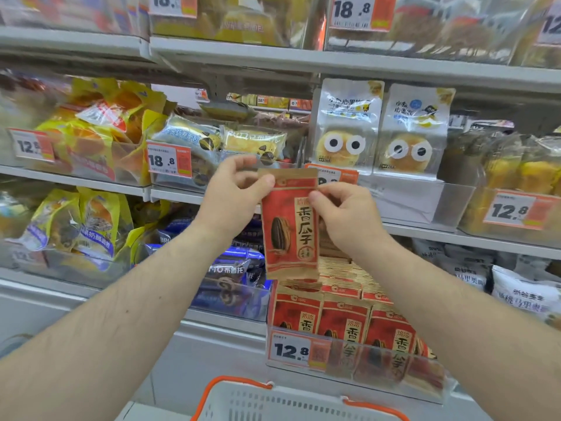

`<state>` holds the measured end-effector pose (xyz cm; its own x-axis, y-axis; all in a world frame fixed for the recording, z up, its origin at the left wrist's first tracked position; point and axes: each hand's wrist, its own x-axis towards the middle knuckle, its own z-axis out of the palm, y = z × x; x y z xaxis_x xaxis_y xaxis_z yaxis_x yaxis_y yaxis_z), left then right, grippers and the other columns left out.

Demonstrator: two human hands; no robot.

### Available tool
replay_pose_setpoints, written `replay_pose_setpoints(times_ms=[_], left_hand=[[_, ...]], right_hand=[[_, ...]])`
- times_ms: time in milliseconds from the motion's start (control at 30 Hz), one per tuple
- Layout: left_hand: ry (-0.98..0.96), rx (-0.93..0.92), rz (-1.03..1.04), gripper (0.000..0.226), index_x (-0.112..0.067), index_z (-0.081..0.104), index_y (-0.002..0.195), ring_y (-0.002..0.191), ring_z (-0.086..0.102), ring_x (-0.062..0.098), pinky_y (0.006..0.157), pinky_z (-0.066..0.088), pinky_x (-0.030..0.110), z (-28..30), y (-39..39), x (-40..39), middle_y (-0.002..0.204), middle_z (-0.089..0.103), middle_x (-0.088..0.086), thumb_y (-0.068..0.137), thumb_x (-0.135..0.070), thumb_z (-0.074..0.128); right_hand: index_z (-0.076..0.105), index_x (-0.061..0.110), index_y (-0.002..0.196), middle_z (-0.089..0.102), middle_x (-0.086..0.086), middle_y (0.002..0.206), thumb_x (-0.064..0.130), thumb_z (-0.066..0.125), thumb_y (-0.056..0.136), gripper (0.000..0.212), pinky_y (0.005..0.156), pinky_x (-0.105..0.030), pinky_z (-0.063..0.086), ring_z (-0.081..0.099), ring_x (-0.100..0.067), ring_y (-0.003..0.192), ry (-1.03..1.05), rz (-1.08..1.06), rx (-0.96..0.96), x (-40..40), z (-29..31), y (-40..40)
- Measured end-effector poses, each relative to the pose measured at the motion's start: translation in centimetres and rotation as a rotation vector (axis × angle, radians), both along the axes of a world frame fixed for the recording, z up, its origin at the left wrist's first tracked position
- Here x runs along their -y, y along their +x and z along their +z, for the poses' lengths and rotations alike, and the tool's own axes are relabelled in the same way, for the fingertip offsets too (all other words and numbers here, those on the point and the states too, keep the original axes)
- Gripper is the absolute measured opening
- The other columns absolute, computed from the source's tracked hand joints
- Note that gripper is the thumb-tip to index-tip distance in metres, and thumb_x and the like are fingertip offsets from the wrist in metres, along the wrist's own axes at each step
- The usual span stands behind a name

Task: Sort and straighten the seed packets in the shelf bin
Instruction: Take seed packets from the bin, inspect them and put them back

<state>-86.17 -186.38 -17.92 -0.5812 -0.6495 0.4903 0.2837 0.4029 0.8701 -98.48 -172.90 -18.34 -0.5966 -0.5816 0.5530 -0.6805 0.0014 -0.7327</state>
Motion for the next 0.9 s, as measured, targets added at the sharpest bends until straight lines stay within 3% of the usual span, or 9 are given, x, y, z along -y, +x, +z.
replay_pose_setpoints(times_ms=[67,167,267,367,467,567,667,800,900], left_hand=[[0.094,0.045,-0.063,0.008,-0.024,0.065,0.102,0.085,0.070,0.010,0.080,0.057,0.033,-0.4,0.5,-1.1,0.089,0.075,-0.006,0.101,-0.027,0.057],[0.289,0.037,-0.139,0.019,-0.019,0.070,0.100,0.071,0.071,0.009,0.062,0.055,0.025,-2.7,1.1,-2.9,0.081,0.076,-0.003,0.103,-0.027,0.053],[0.442,0.054,-0.133,0.022,-0.016,0.070,0.100,0.069,0.067,0.012,0.067,0.053,0.031,-5.8,1.3,-4.4,0.081,0.073,0.001,0.104,-0.028,0.052],[0.606,0.046,-0.151,0.019,-0.011,0.068,0.096,0.074,0.066,0.021,0.063,0.054,0.030,-9.3,1.3,-6.2,0.085,0.072,0.010,0.103,-0.020,0.053],[0.760,0.035,-0.150,0.018,-0.007,0.068,0.093,0.075,0.067,0.025,0.067,0.056,0.033,-12.4,1.5,-7.9,0.089,0.072,0.016,0.101,-0.015,0.054],[0.838,0.044,-0.195,0.022,-0.004,0.068,0.097,0.070,0.072,0.020,0.060,0.059,0.030,-14.8,2.1,-9.1,0.086,0.076,0.014,0.103,-0.017,0.051],[0.857,0.080,-0.219,0.028,-0.003,0.069,0.106,0.076,0.074,0.021,0.060,0.059,0.030,-16.3,2.8,-10.0,0.092,0.077,0.014,0.104,-0.022,0.049],[0.901,0.104,-0.209,0.029,0.000,0.069,0.110,0.080,0.075,0.028,0.062,0.062,0.036,-17.8,3.4,-11.0,0.097,0.076,0.020,0.104,-0.021,0.050],[0.910,0.137,-0.180,0.029,0.000,0.069,0.110,0.087,0.073,0.035,0.072,0.061,0.042,-18.7,3.4,-11.6,0.100,0.075,0.023,0.103,-0.022,0.051]], right_hand=[[0.073,0.016,0.085,0.074,0.001,0.077,0.020,0.056,0.100,0.022,0.062,-0.031,0.054,0.067,-0.008,0.064,-0.005,0.041,0.143,-0.7,-0.2,1.1],[0.071,0.013,0.083,0.067,0.005,0.059,0.016,0.055,0.100,0.024,0.055,-0.029,0.050,0.058,-0.012,0.054,0.033,0.082,0.295,-2.1,-1.5,2.3],[0.068,0.012,0.074,0.055,0.009,0.045,0.013,0.056,0.098,0.027,0.048,-0.021,0.038,0.046,-0.008,0.043,0.078,0.084,0.310,-3.4,-3.1,3.2],[0.067,0.010,0.073,0.058,0.010,0.047,0.018,0.059,0.097,0.027,0.048,-0.018,0.041,0.052,-0.002,0.042,0.118,0.033,0.303,-4.3,-5.6,3.9],[0.072,0.012,0.076,0.072,0.003,0.068,0.023,0.063,0.095,0.023,0.057,-0.023,0.052,0.068,-0.009,0.063,0.174,-0.028,0.243,-4.9,-8.6,4.4],[0.071,0.015,0.070,0.072,0.005,0.066,0.020,0.066,0.093,0.024,0.057,-0.022,0.051,0.066,-0.006,0.061,0.195,-0.058,0.277,-5.7,-11.4,4.5],[0.071,0.014,0.069,0.070,0.002,0.065,0.020,0.066,0.093,0.025,0.062,-0.033,0.055,0.067,-0.014,0.063,0.201,-0.038,0.405,-6.6,-13.6,4.7],[0.068,-0.001,0.075,0.058,0.004,0.053,0.018,0.064,0.095,0.028,0.048,-0.024,0.040,0.047,-0.008,0.045,0.192,-0.054,0.507,-7.9,-15.7,5.0],[0.066,-0.005,0.075,0.057,-0.002,0.053,0.016,0.063,0.095,0.029,0.045,-0.025,0.036,0.041,-0.012,0.042,0.162,-0.061,0.650,-8.5,-16.9,5.0]])
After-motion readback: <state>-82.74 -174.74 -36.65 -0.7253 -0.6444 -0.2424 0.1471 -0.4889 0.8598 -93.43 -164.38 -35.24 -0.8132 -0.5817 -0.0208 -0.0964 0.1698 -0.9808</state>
